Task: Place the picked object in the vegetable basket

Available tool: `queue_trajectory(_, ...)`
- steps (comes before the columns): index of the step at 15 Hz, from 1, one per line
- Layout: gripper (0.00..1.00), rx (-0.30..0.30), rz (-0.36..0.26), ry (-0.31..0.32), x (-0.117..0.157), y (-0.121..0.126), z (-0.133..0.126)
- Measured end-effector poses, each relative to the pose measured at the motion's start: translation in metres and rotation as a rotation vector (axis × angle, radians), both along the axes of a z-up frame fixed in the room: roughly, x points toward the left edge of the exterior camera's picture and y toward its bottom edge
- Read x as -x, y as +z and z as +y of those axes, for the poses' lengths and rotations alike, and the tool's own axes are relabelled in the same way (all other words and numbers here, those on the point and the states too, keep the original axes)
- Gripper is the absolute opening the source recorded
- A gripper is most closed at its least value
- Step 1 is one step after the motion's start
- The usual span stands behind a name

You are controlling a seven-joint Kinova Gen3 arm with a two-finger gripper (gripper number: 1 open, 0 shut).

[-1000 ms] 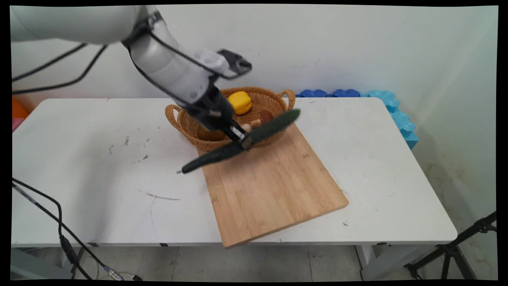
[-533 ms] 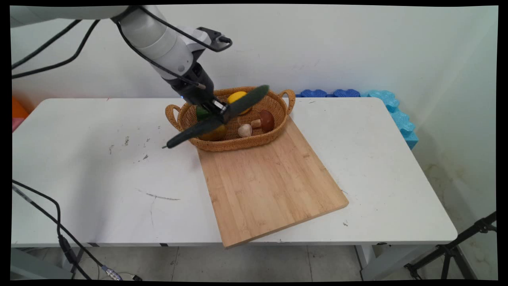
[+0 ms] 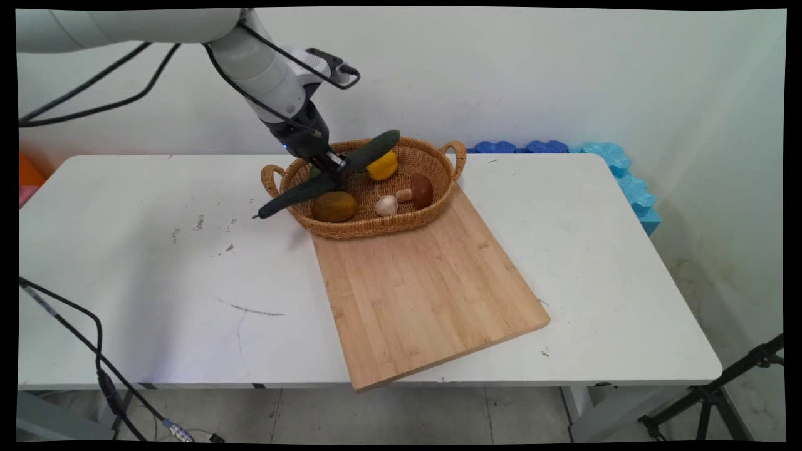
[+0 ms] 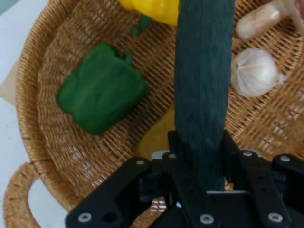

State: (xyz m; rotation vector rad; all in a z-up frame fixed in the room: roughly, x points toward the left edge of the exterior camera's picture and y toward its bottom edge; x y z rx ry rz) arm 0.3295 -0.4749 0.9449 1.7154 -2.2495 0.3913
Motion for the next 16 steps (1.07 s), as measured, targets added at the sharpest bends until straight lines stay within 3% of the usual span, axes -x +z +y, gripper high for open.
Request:
queue_trajectory(10,0.0,0.012,-0.022,-0.121,0.008,-0.024,-0.026)
queue_trajectory(11,1.0,0.013,-0.02,-0.131,0.01,-0.024,-0.026)
queue_trajectory(16,1.0,0.05,0.0,-0.168,0.016,-0.007,-0.022)
